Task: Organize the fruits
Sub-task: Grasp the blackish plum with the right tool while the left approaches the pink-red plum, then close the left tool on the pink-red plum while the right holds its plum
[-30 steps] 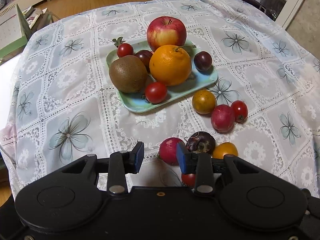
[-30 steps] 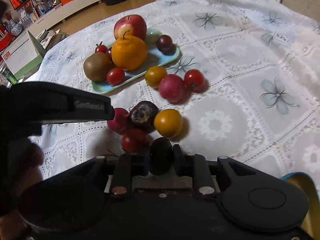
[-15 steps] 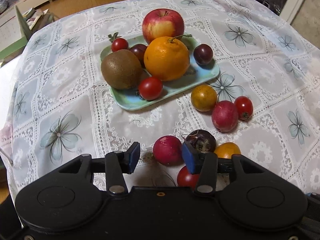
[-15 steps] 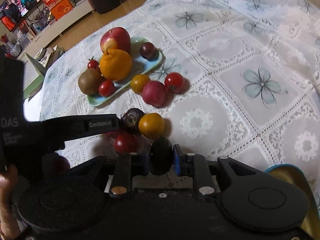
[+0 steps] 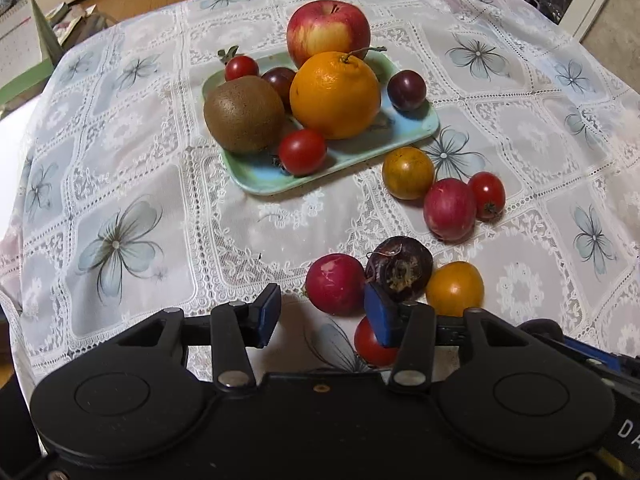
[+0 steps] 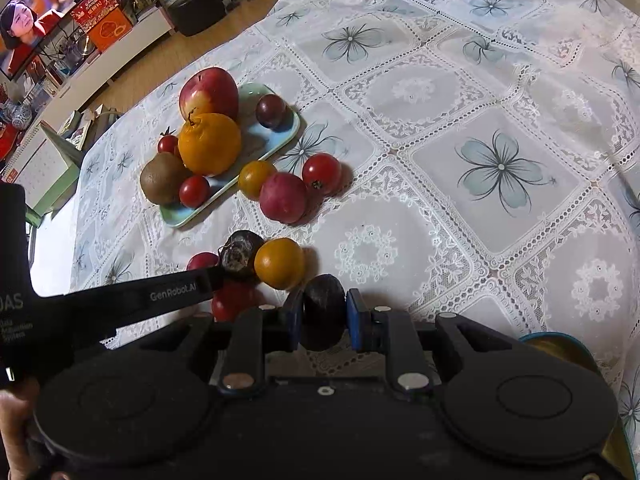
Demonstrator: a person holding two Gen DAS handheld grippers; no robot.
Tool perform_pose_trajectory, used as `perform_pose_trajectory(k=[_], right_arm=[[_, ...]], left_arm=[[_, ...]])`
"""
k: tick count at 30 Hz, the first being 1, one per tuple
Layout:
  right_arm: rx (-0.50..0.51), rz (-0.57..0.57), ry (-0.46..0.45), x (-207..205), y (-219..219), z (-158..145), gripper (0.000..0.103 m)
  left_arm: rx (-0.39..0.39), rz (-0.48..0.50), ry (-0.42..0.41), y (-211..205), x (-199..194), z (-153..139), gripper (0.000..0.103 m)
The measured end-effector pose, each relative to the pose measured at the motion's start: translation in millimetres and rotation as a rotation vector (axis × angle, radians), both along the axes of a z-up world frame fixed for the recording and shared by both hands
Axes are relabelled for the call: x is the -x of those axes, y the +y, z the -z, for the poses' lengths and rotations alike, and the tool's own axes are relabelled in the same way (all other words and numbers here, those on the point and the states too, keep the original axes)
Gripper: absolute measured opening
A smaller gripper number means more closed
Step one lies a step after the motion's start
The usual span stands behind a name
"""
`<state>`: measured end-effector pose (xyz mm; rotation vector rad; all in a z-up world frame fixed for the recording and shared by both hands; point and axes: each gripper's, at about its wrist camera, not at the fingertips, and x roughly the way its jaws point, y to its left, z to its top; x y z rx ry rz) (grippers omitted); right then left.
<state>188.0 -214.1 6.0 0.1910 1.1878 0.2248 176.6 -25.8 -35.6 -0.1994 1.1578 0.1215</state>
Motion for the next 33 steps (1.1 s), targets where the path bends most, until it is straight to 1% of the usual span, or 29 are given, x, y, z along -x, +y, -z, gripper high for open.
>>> perform_pose_trajectory(k=[1, 3, 4, 7, 9, 11, 12, 14, 15, 16, 19, 22, 26, 33], right_arm=[[-0.001, 0.0, 0.001, 0, 0, 0, 0.023], [0.0, 0.003, 0.0, 0, -1, -1, 0.023], [-0.001, 0.005, -0.001, -1, -1, -1, 0.023], [-0.007, 0.01, 0.0, -1, -3, -2, 0.023], [-0.011, 0.006, 0.002, 0, -2, -2, 0.023], [-0.011, 0.001, -0.002, 0, -1, -3, 0.023], [-0.011, 0.0, -0.005, 1, 0, -3, 0.023], [-0.009, -0.004, -0.004, 1, 0, -2, 0.023], [-0.009, -0.006, -0.002, 1, 0, -1, 0.023], [-0.011, -0.006, 0.0, 0, 0, 0, 0.023], [-0.016, 0.001, 0.01, -2, -2, 2, 0.023], [-0.021, 0.008, 0.01, -2, -5, 2, 0.023], [-0.02, 0.017, -0.013, -1, -10, -3, 0.023], [-0.03, 0.027, -0.007, -2, -15, -5, 0.023]], left_arm=[[-0.015, 0.016, 0.011, -2, 0, -1, 0.055], [-0.073, 0.081, 0.025, -8, -1, -4, 0.054], [-0.077, 0.091, 0.024, -9, -2, -5, 0.054], [-0.03, 0.038, 0.022, -1, -7, 3, 0.059], [-0.006, -0.002, 0.022, 2, -10, 5, 0.059], [-0.004, -0.021, 0.02, 1, -13, 2, 0.058], [-0.01, -0.032, 0.005, 0, -14, 0, 0.057], [-0.009, -0.047, -0.026, 0, -14, -2, 0.051], [-0.004, -0.042, -0.033, 0, -14, -1, 0.047], [0.014, -0.027, -0.041, 0, -14, -1, 0.039], [0.018, -0.015, -0.051, 2, -15, 0, 0.038], [0.054, -0.025, -0.054, 8, -14, 0, 0.038], [0.097, -0.037, -0.027, 14, -12, -4, 0.037], [0.11, -0.025, 0.005, 20, 6, -8, 0.036]])
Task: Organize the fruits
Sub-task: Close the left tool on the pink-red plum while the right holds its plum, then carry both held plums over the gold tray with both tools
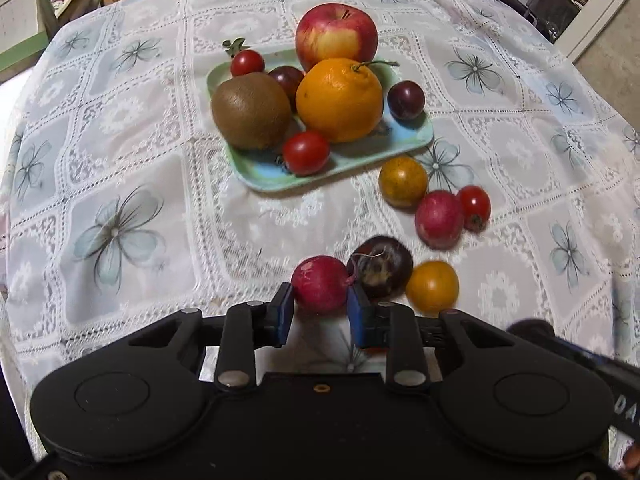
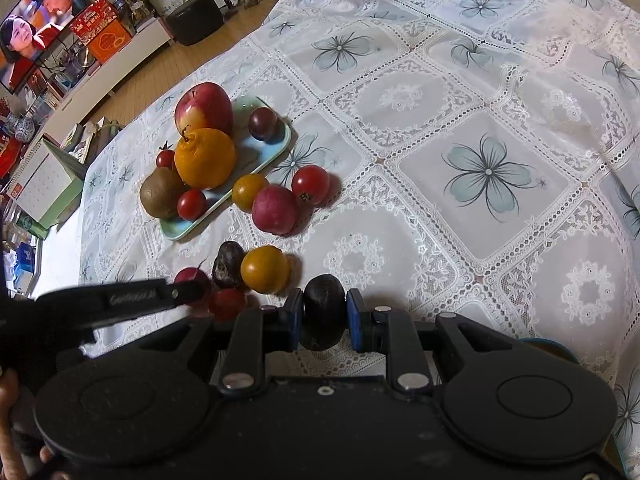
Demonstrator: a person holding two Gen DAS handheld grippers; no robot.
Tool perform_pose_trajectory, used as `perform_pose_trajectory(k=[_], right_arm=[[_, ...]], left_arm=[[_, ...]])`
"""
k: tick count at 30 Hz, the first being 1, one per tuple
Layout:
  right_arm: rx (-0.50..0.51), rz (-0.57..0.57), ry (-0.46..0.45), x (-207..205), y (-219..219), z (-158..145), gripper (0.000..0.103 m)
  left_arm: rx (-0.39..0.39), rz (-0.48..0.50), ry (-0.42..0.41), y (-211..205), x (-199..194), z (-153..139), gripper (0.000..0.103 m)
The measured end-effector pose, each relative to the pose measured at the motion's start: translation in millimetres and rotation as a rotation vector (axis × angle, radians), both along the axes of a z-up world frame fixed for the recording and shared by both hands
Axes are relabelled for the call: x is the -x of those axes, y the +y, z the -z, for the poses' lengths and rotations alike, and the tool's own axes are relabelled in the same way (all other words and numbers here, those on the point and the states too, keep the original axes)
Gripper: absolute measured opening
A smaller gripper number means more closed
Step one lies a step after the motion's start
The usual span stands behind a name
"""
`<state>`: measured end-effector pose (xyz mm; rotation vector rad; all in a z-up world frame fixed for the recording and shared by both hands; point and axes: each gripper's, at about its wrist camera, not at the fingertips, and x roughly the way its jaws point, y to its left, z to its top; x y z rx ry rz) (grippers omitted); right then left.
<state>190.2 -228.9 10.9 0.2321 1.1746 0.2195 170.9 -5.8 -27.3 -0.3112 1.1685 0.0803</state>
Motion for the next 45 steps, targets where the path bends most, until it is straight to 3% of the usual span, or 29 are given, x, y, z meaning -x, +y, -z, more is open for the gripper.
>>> perform_pose_trajectory(k=[6, 12, 23, 29, 35, 40, 45], right_arm=[[0.002, -0.008, -0.002, 1, 1, -2, 0.023], [0.009, -0.01, 0.002, 1, 2, 0, 0.023], [0.004, -0.052, 0.047, -3, 0, 8, 0.023], [0.01, -0.08, 0.039, 5, -3, -8, 0.023], [0.078, -0.115, -0.052, 35, -14, -46, 0.023], [0.205, -0.062, -0.091, 73, -36, -61, 0.023], [0.248, 0.012, -0.081, 104, -56, -64, 0.023]], left_arm=[[-0.055, 0.044, -0.005, -4, 4, 3, 0.038], [-0.14, 0.04, -0.014, -16, -9, 14, 0.047], [-0.147, -0.008, -0.042, -14, -10, 3, 0.042], [-0.128, -0.005, -0.072, -20, 22, -37, 0.042], [-0.095, 0.032, -0.087, -43, 78, -72, 0.042], [-0.08, 0.061, -0.063, -68, 127, -80, 0.042], [-0.06, 0.081, -0.017, -88, 165, -73, 0.042]])
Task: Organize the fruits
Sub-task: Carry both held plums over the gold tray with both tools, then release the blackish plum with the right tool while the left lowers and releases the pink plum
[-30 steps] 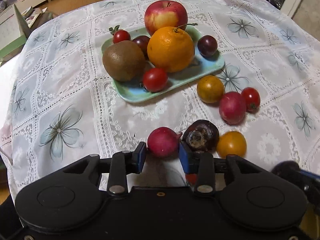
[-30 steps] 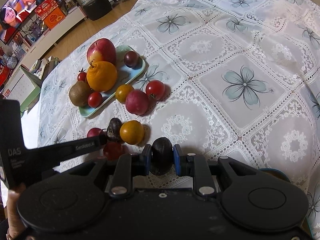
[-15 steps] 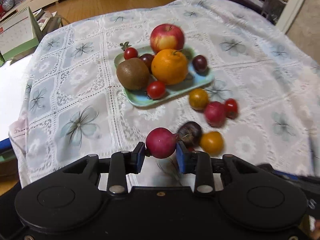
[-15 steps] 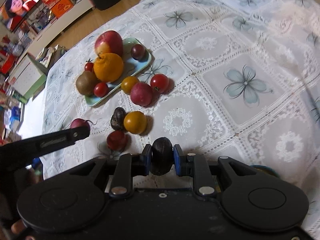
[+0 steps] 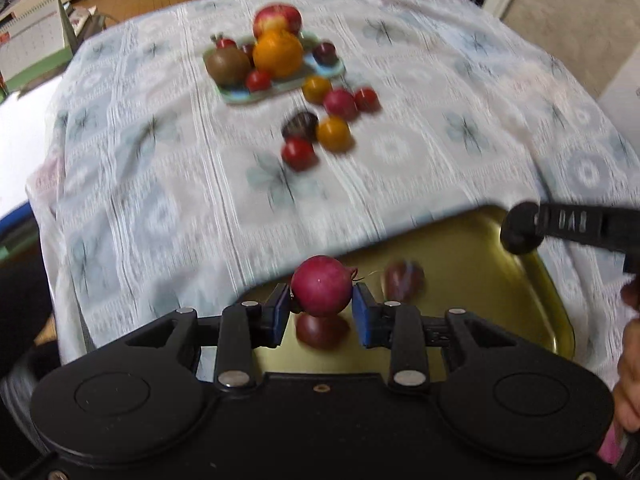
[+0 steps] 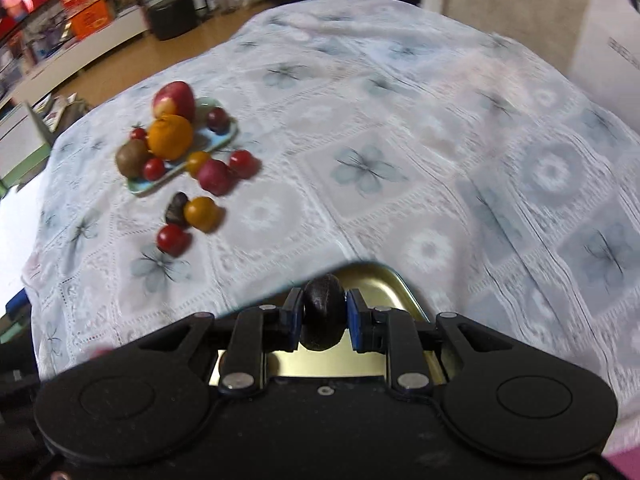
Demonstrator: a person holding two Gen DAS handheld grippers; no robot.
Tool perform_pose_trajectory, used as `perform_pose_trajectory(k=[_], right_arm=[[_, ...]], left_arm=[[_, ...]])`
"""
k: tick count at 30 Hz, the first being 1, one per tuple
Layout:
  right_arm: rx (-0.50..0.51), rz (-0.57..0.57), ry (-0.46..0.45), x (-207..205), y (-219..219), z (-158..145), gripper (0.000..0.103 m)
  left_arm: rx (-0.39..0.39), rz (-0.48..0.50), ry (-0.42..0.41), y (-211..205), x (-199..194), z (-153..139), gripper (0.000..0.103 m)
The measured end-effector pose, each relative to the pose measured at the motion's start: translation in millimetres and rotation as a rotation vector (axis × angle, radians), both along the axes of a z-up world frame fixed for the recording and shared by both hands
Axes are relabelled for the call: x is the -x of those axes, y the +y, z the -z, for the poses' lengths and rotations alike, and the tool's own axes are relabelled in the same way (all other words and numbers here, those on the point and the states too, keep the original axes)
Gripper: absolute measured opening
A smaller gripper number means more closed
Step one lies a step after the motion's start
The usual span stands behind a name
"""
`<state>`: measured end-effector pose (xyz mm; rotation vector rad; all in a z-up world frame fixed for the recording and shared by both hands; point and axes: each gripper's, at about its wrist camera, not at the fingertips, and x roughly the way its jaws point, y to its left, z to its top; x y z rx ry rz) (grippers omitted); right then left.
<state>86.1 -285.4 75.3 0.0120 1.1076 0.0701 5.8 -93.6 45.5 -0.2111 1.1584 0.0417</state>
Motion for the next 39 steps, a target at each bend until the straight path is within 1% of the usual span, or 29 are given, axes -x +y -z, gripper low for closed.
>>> perform_pose_trajectory(k=[3, 7, 11, 17, 21, 25, 28, 29, 33, 36, 39], right_arm=[[0.031, -0.004, -0.008, 16, -2, -3, 0.023], [0.086, -0.078, -0.047, 33, 12, -2, 0.023], [0.129, -0.1, -0.064, 41, 19, -3, 0.023], [0.102, -0.159, -0.083, 51, 22, -10, 0.023], [0.103, -0.179, -0.081, 53, 25, -8, 0.023], [0.106, -0.175, -0.069, 52, 22, -4, 0.023], [0.11, -0.162, -0.086, 52, 19, -5, 0.024], [0.109, -0.162, -0.089, 52, 18, -5, 0.024], [0.106, -0.165, -0.086, 53, 18, -4, 0.024], [0.093, -0.153, -0.063, 51, 17, -2, 0.025], [0.078, -0.139, -0.047, 51, 17, -1, 0.026]], left_arm=[[0.011, -0.015, 0.021, -7, 20, 7, 0.042], [0.004, -0.033, 0.03, -12, 38, 15, 0.042], [-0.002, -0.061, 0.036, -8, 48, 19, 0.042], [-0.03, -0.079, 0.018, -3, 52, 19, 0.042], [-0.014, -0.075, 0.032, -3, 52, 22, 0.042], [-0.014, -0.063, 0.05, -7, 50, 26, 0.043], [-0.024, -0.056, 0.065, -11, 49, 29, 0.043], [-0.026, -0.055, 0.071, -12, 48, 30, 0.042], [-0.034, -0.056, 0.063, -13, 49, 29, 0.042], [-0.043, -0.063, 0.062, -13, 49, 28, 0.042], [-0.034, -0.075, 0.068, -11, 48, 28, 0.042]])
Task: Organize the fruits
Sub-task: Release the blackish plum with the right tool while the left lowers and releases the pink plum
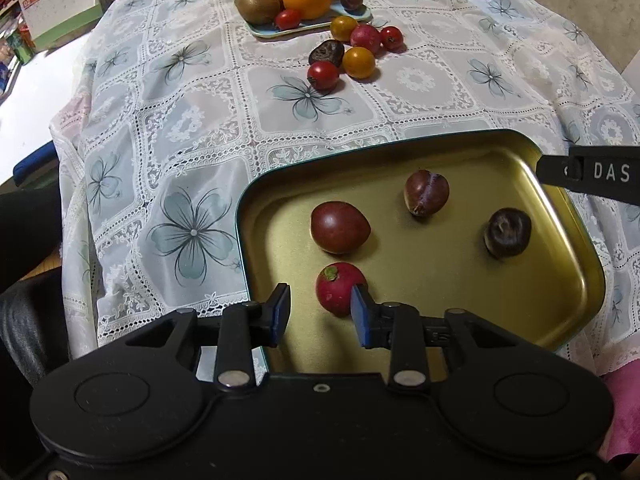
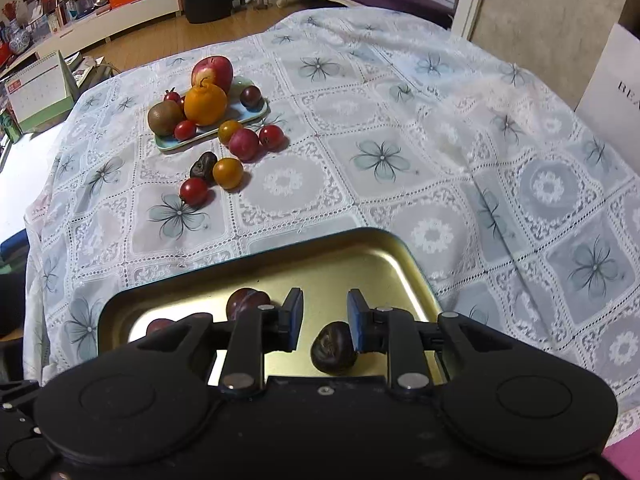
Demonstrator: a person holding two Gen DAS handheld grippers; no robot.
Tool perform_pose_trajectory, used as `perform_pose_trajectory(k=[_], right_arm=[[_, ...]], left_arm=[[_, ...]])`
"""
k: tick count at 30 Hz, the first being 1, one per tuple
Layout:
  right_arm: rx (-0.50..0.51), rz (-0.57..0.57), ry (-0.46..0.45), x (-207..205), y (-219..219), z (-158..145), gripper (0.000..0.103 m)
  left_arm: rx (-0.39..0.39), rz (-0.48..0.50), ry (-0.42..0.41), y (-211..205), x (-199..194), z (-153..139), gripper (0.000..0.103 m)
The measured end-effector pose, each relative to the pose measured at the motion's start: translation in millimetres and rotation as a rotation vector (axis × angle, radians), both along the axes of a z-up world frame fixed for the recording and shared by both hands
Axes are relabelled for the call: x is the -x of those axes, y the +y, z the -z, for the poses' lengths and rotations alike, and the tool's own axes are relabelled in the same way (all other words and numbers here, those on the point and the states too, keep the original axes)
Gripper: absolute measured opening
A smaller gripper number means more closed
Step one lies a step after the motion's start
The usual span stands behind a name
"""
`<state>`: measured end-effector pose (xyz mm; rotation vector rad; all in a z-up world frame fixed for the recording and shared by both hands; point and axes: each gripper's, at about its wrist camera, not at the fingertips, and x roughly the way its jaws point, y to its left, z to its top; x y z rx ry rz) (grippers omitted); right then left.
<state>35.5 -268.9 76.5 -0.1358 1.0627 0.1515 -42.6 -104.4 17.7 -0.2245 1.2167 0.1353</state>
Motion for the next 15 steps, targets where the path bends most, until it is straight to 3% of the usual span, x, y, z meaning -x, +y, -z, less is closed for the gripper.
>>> perform_pose_trajectory(k=[7, 15], right_arm=[[0.022, -0.003, -0.063, 5, 5, -4, 0.036], [-0.039, -0.04, 0.044, -3, 6, 7, 0.039]], left_arm=[[0.003, -0.016, 0.013, 3, -1, 2, 0.042], [0.003, -0.032, 0.01, 10, -4, 1, 0.042]])
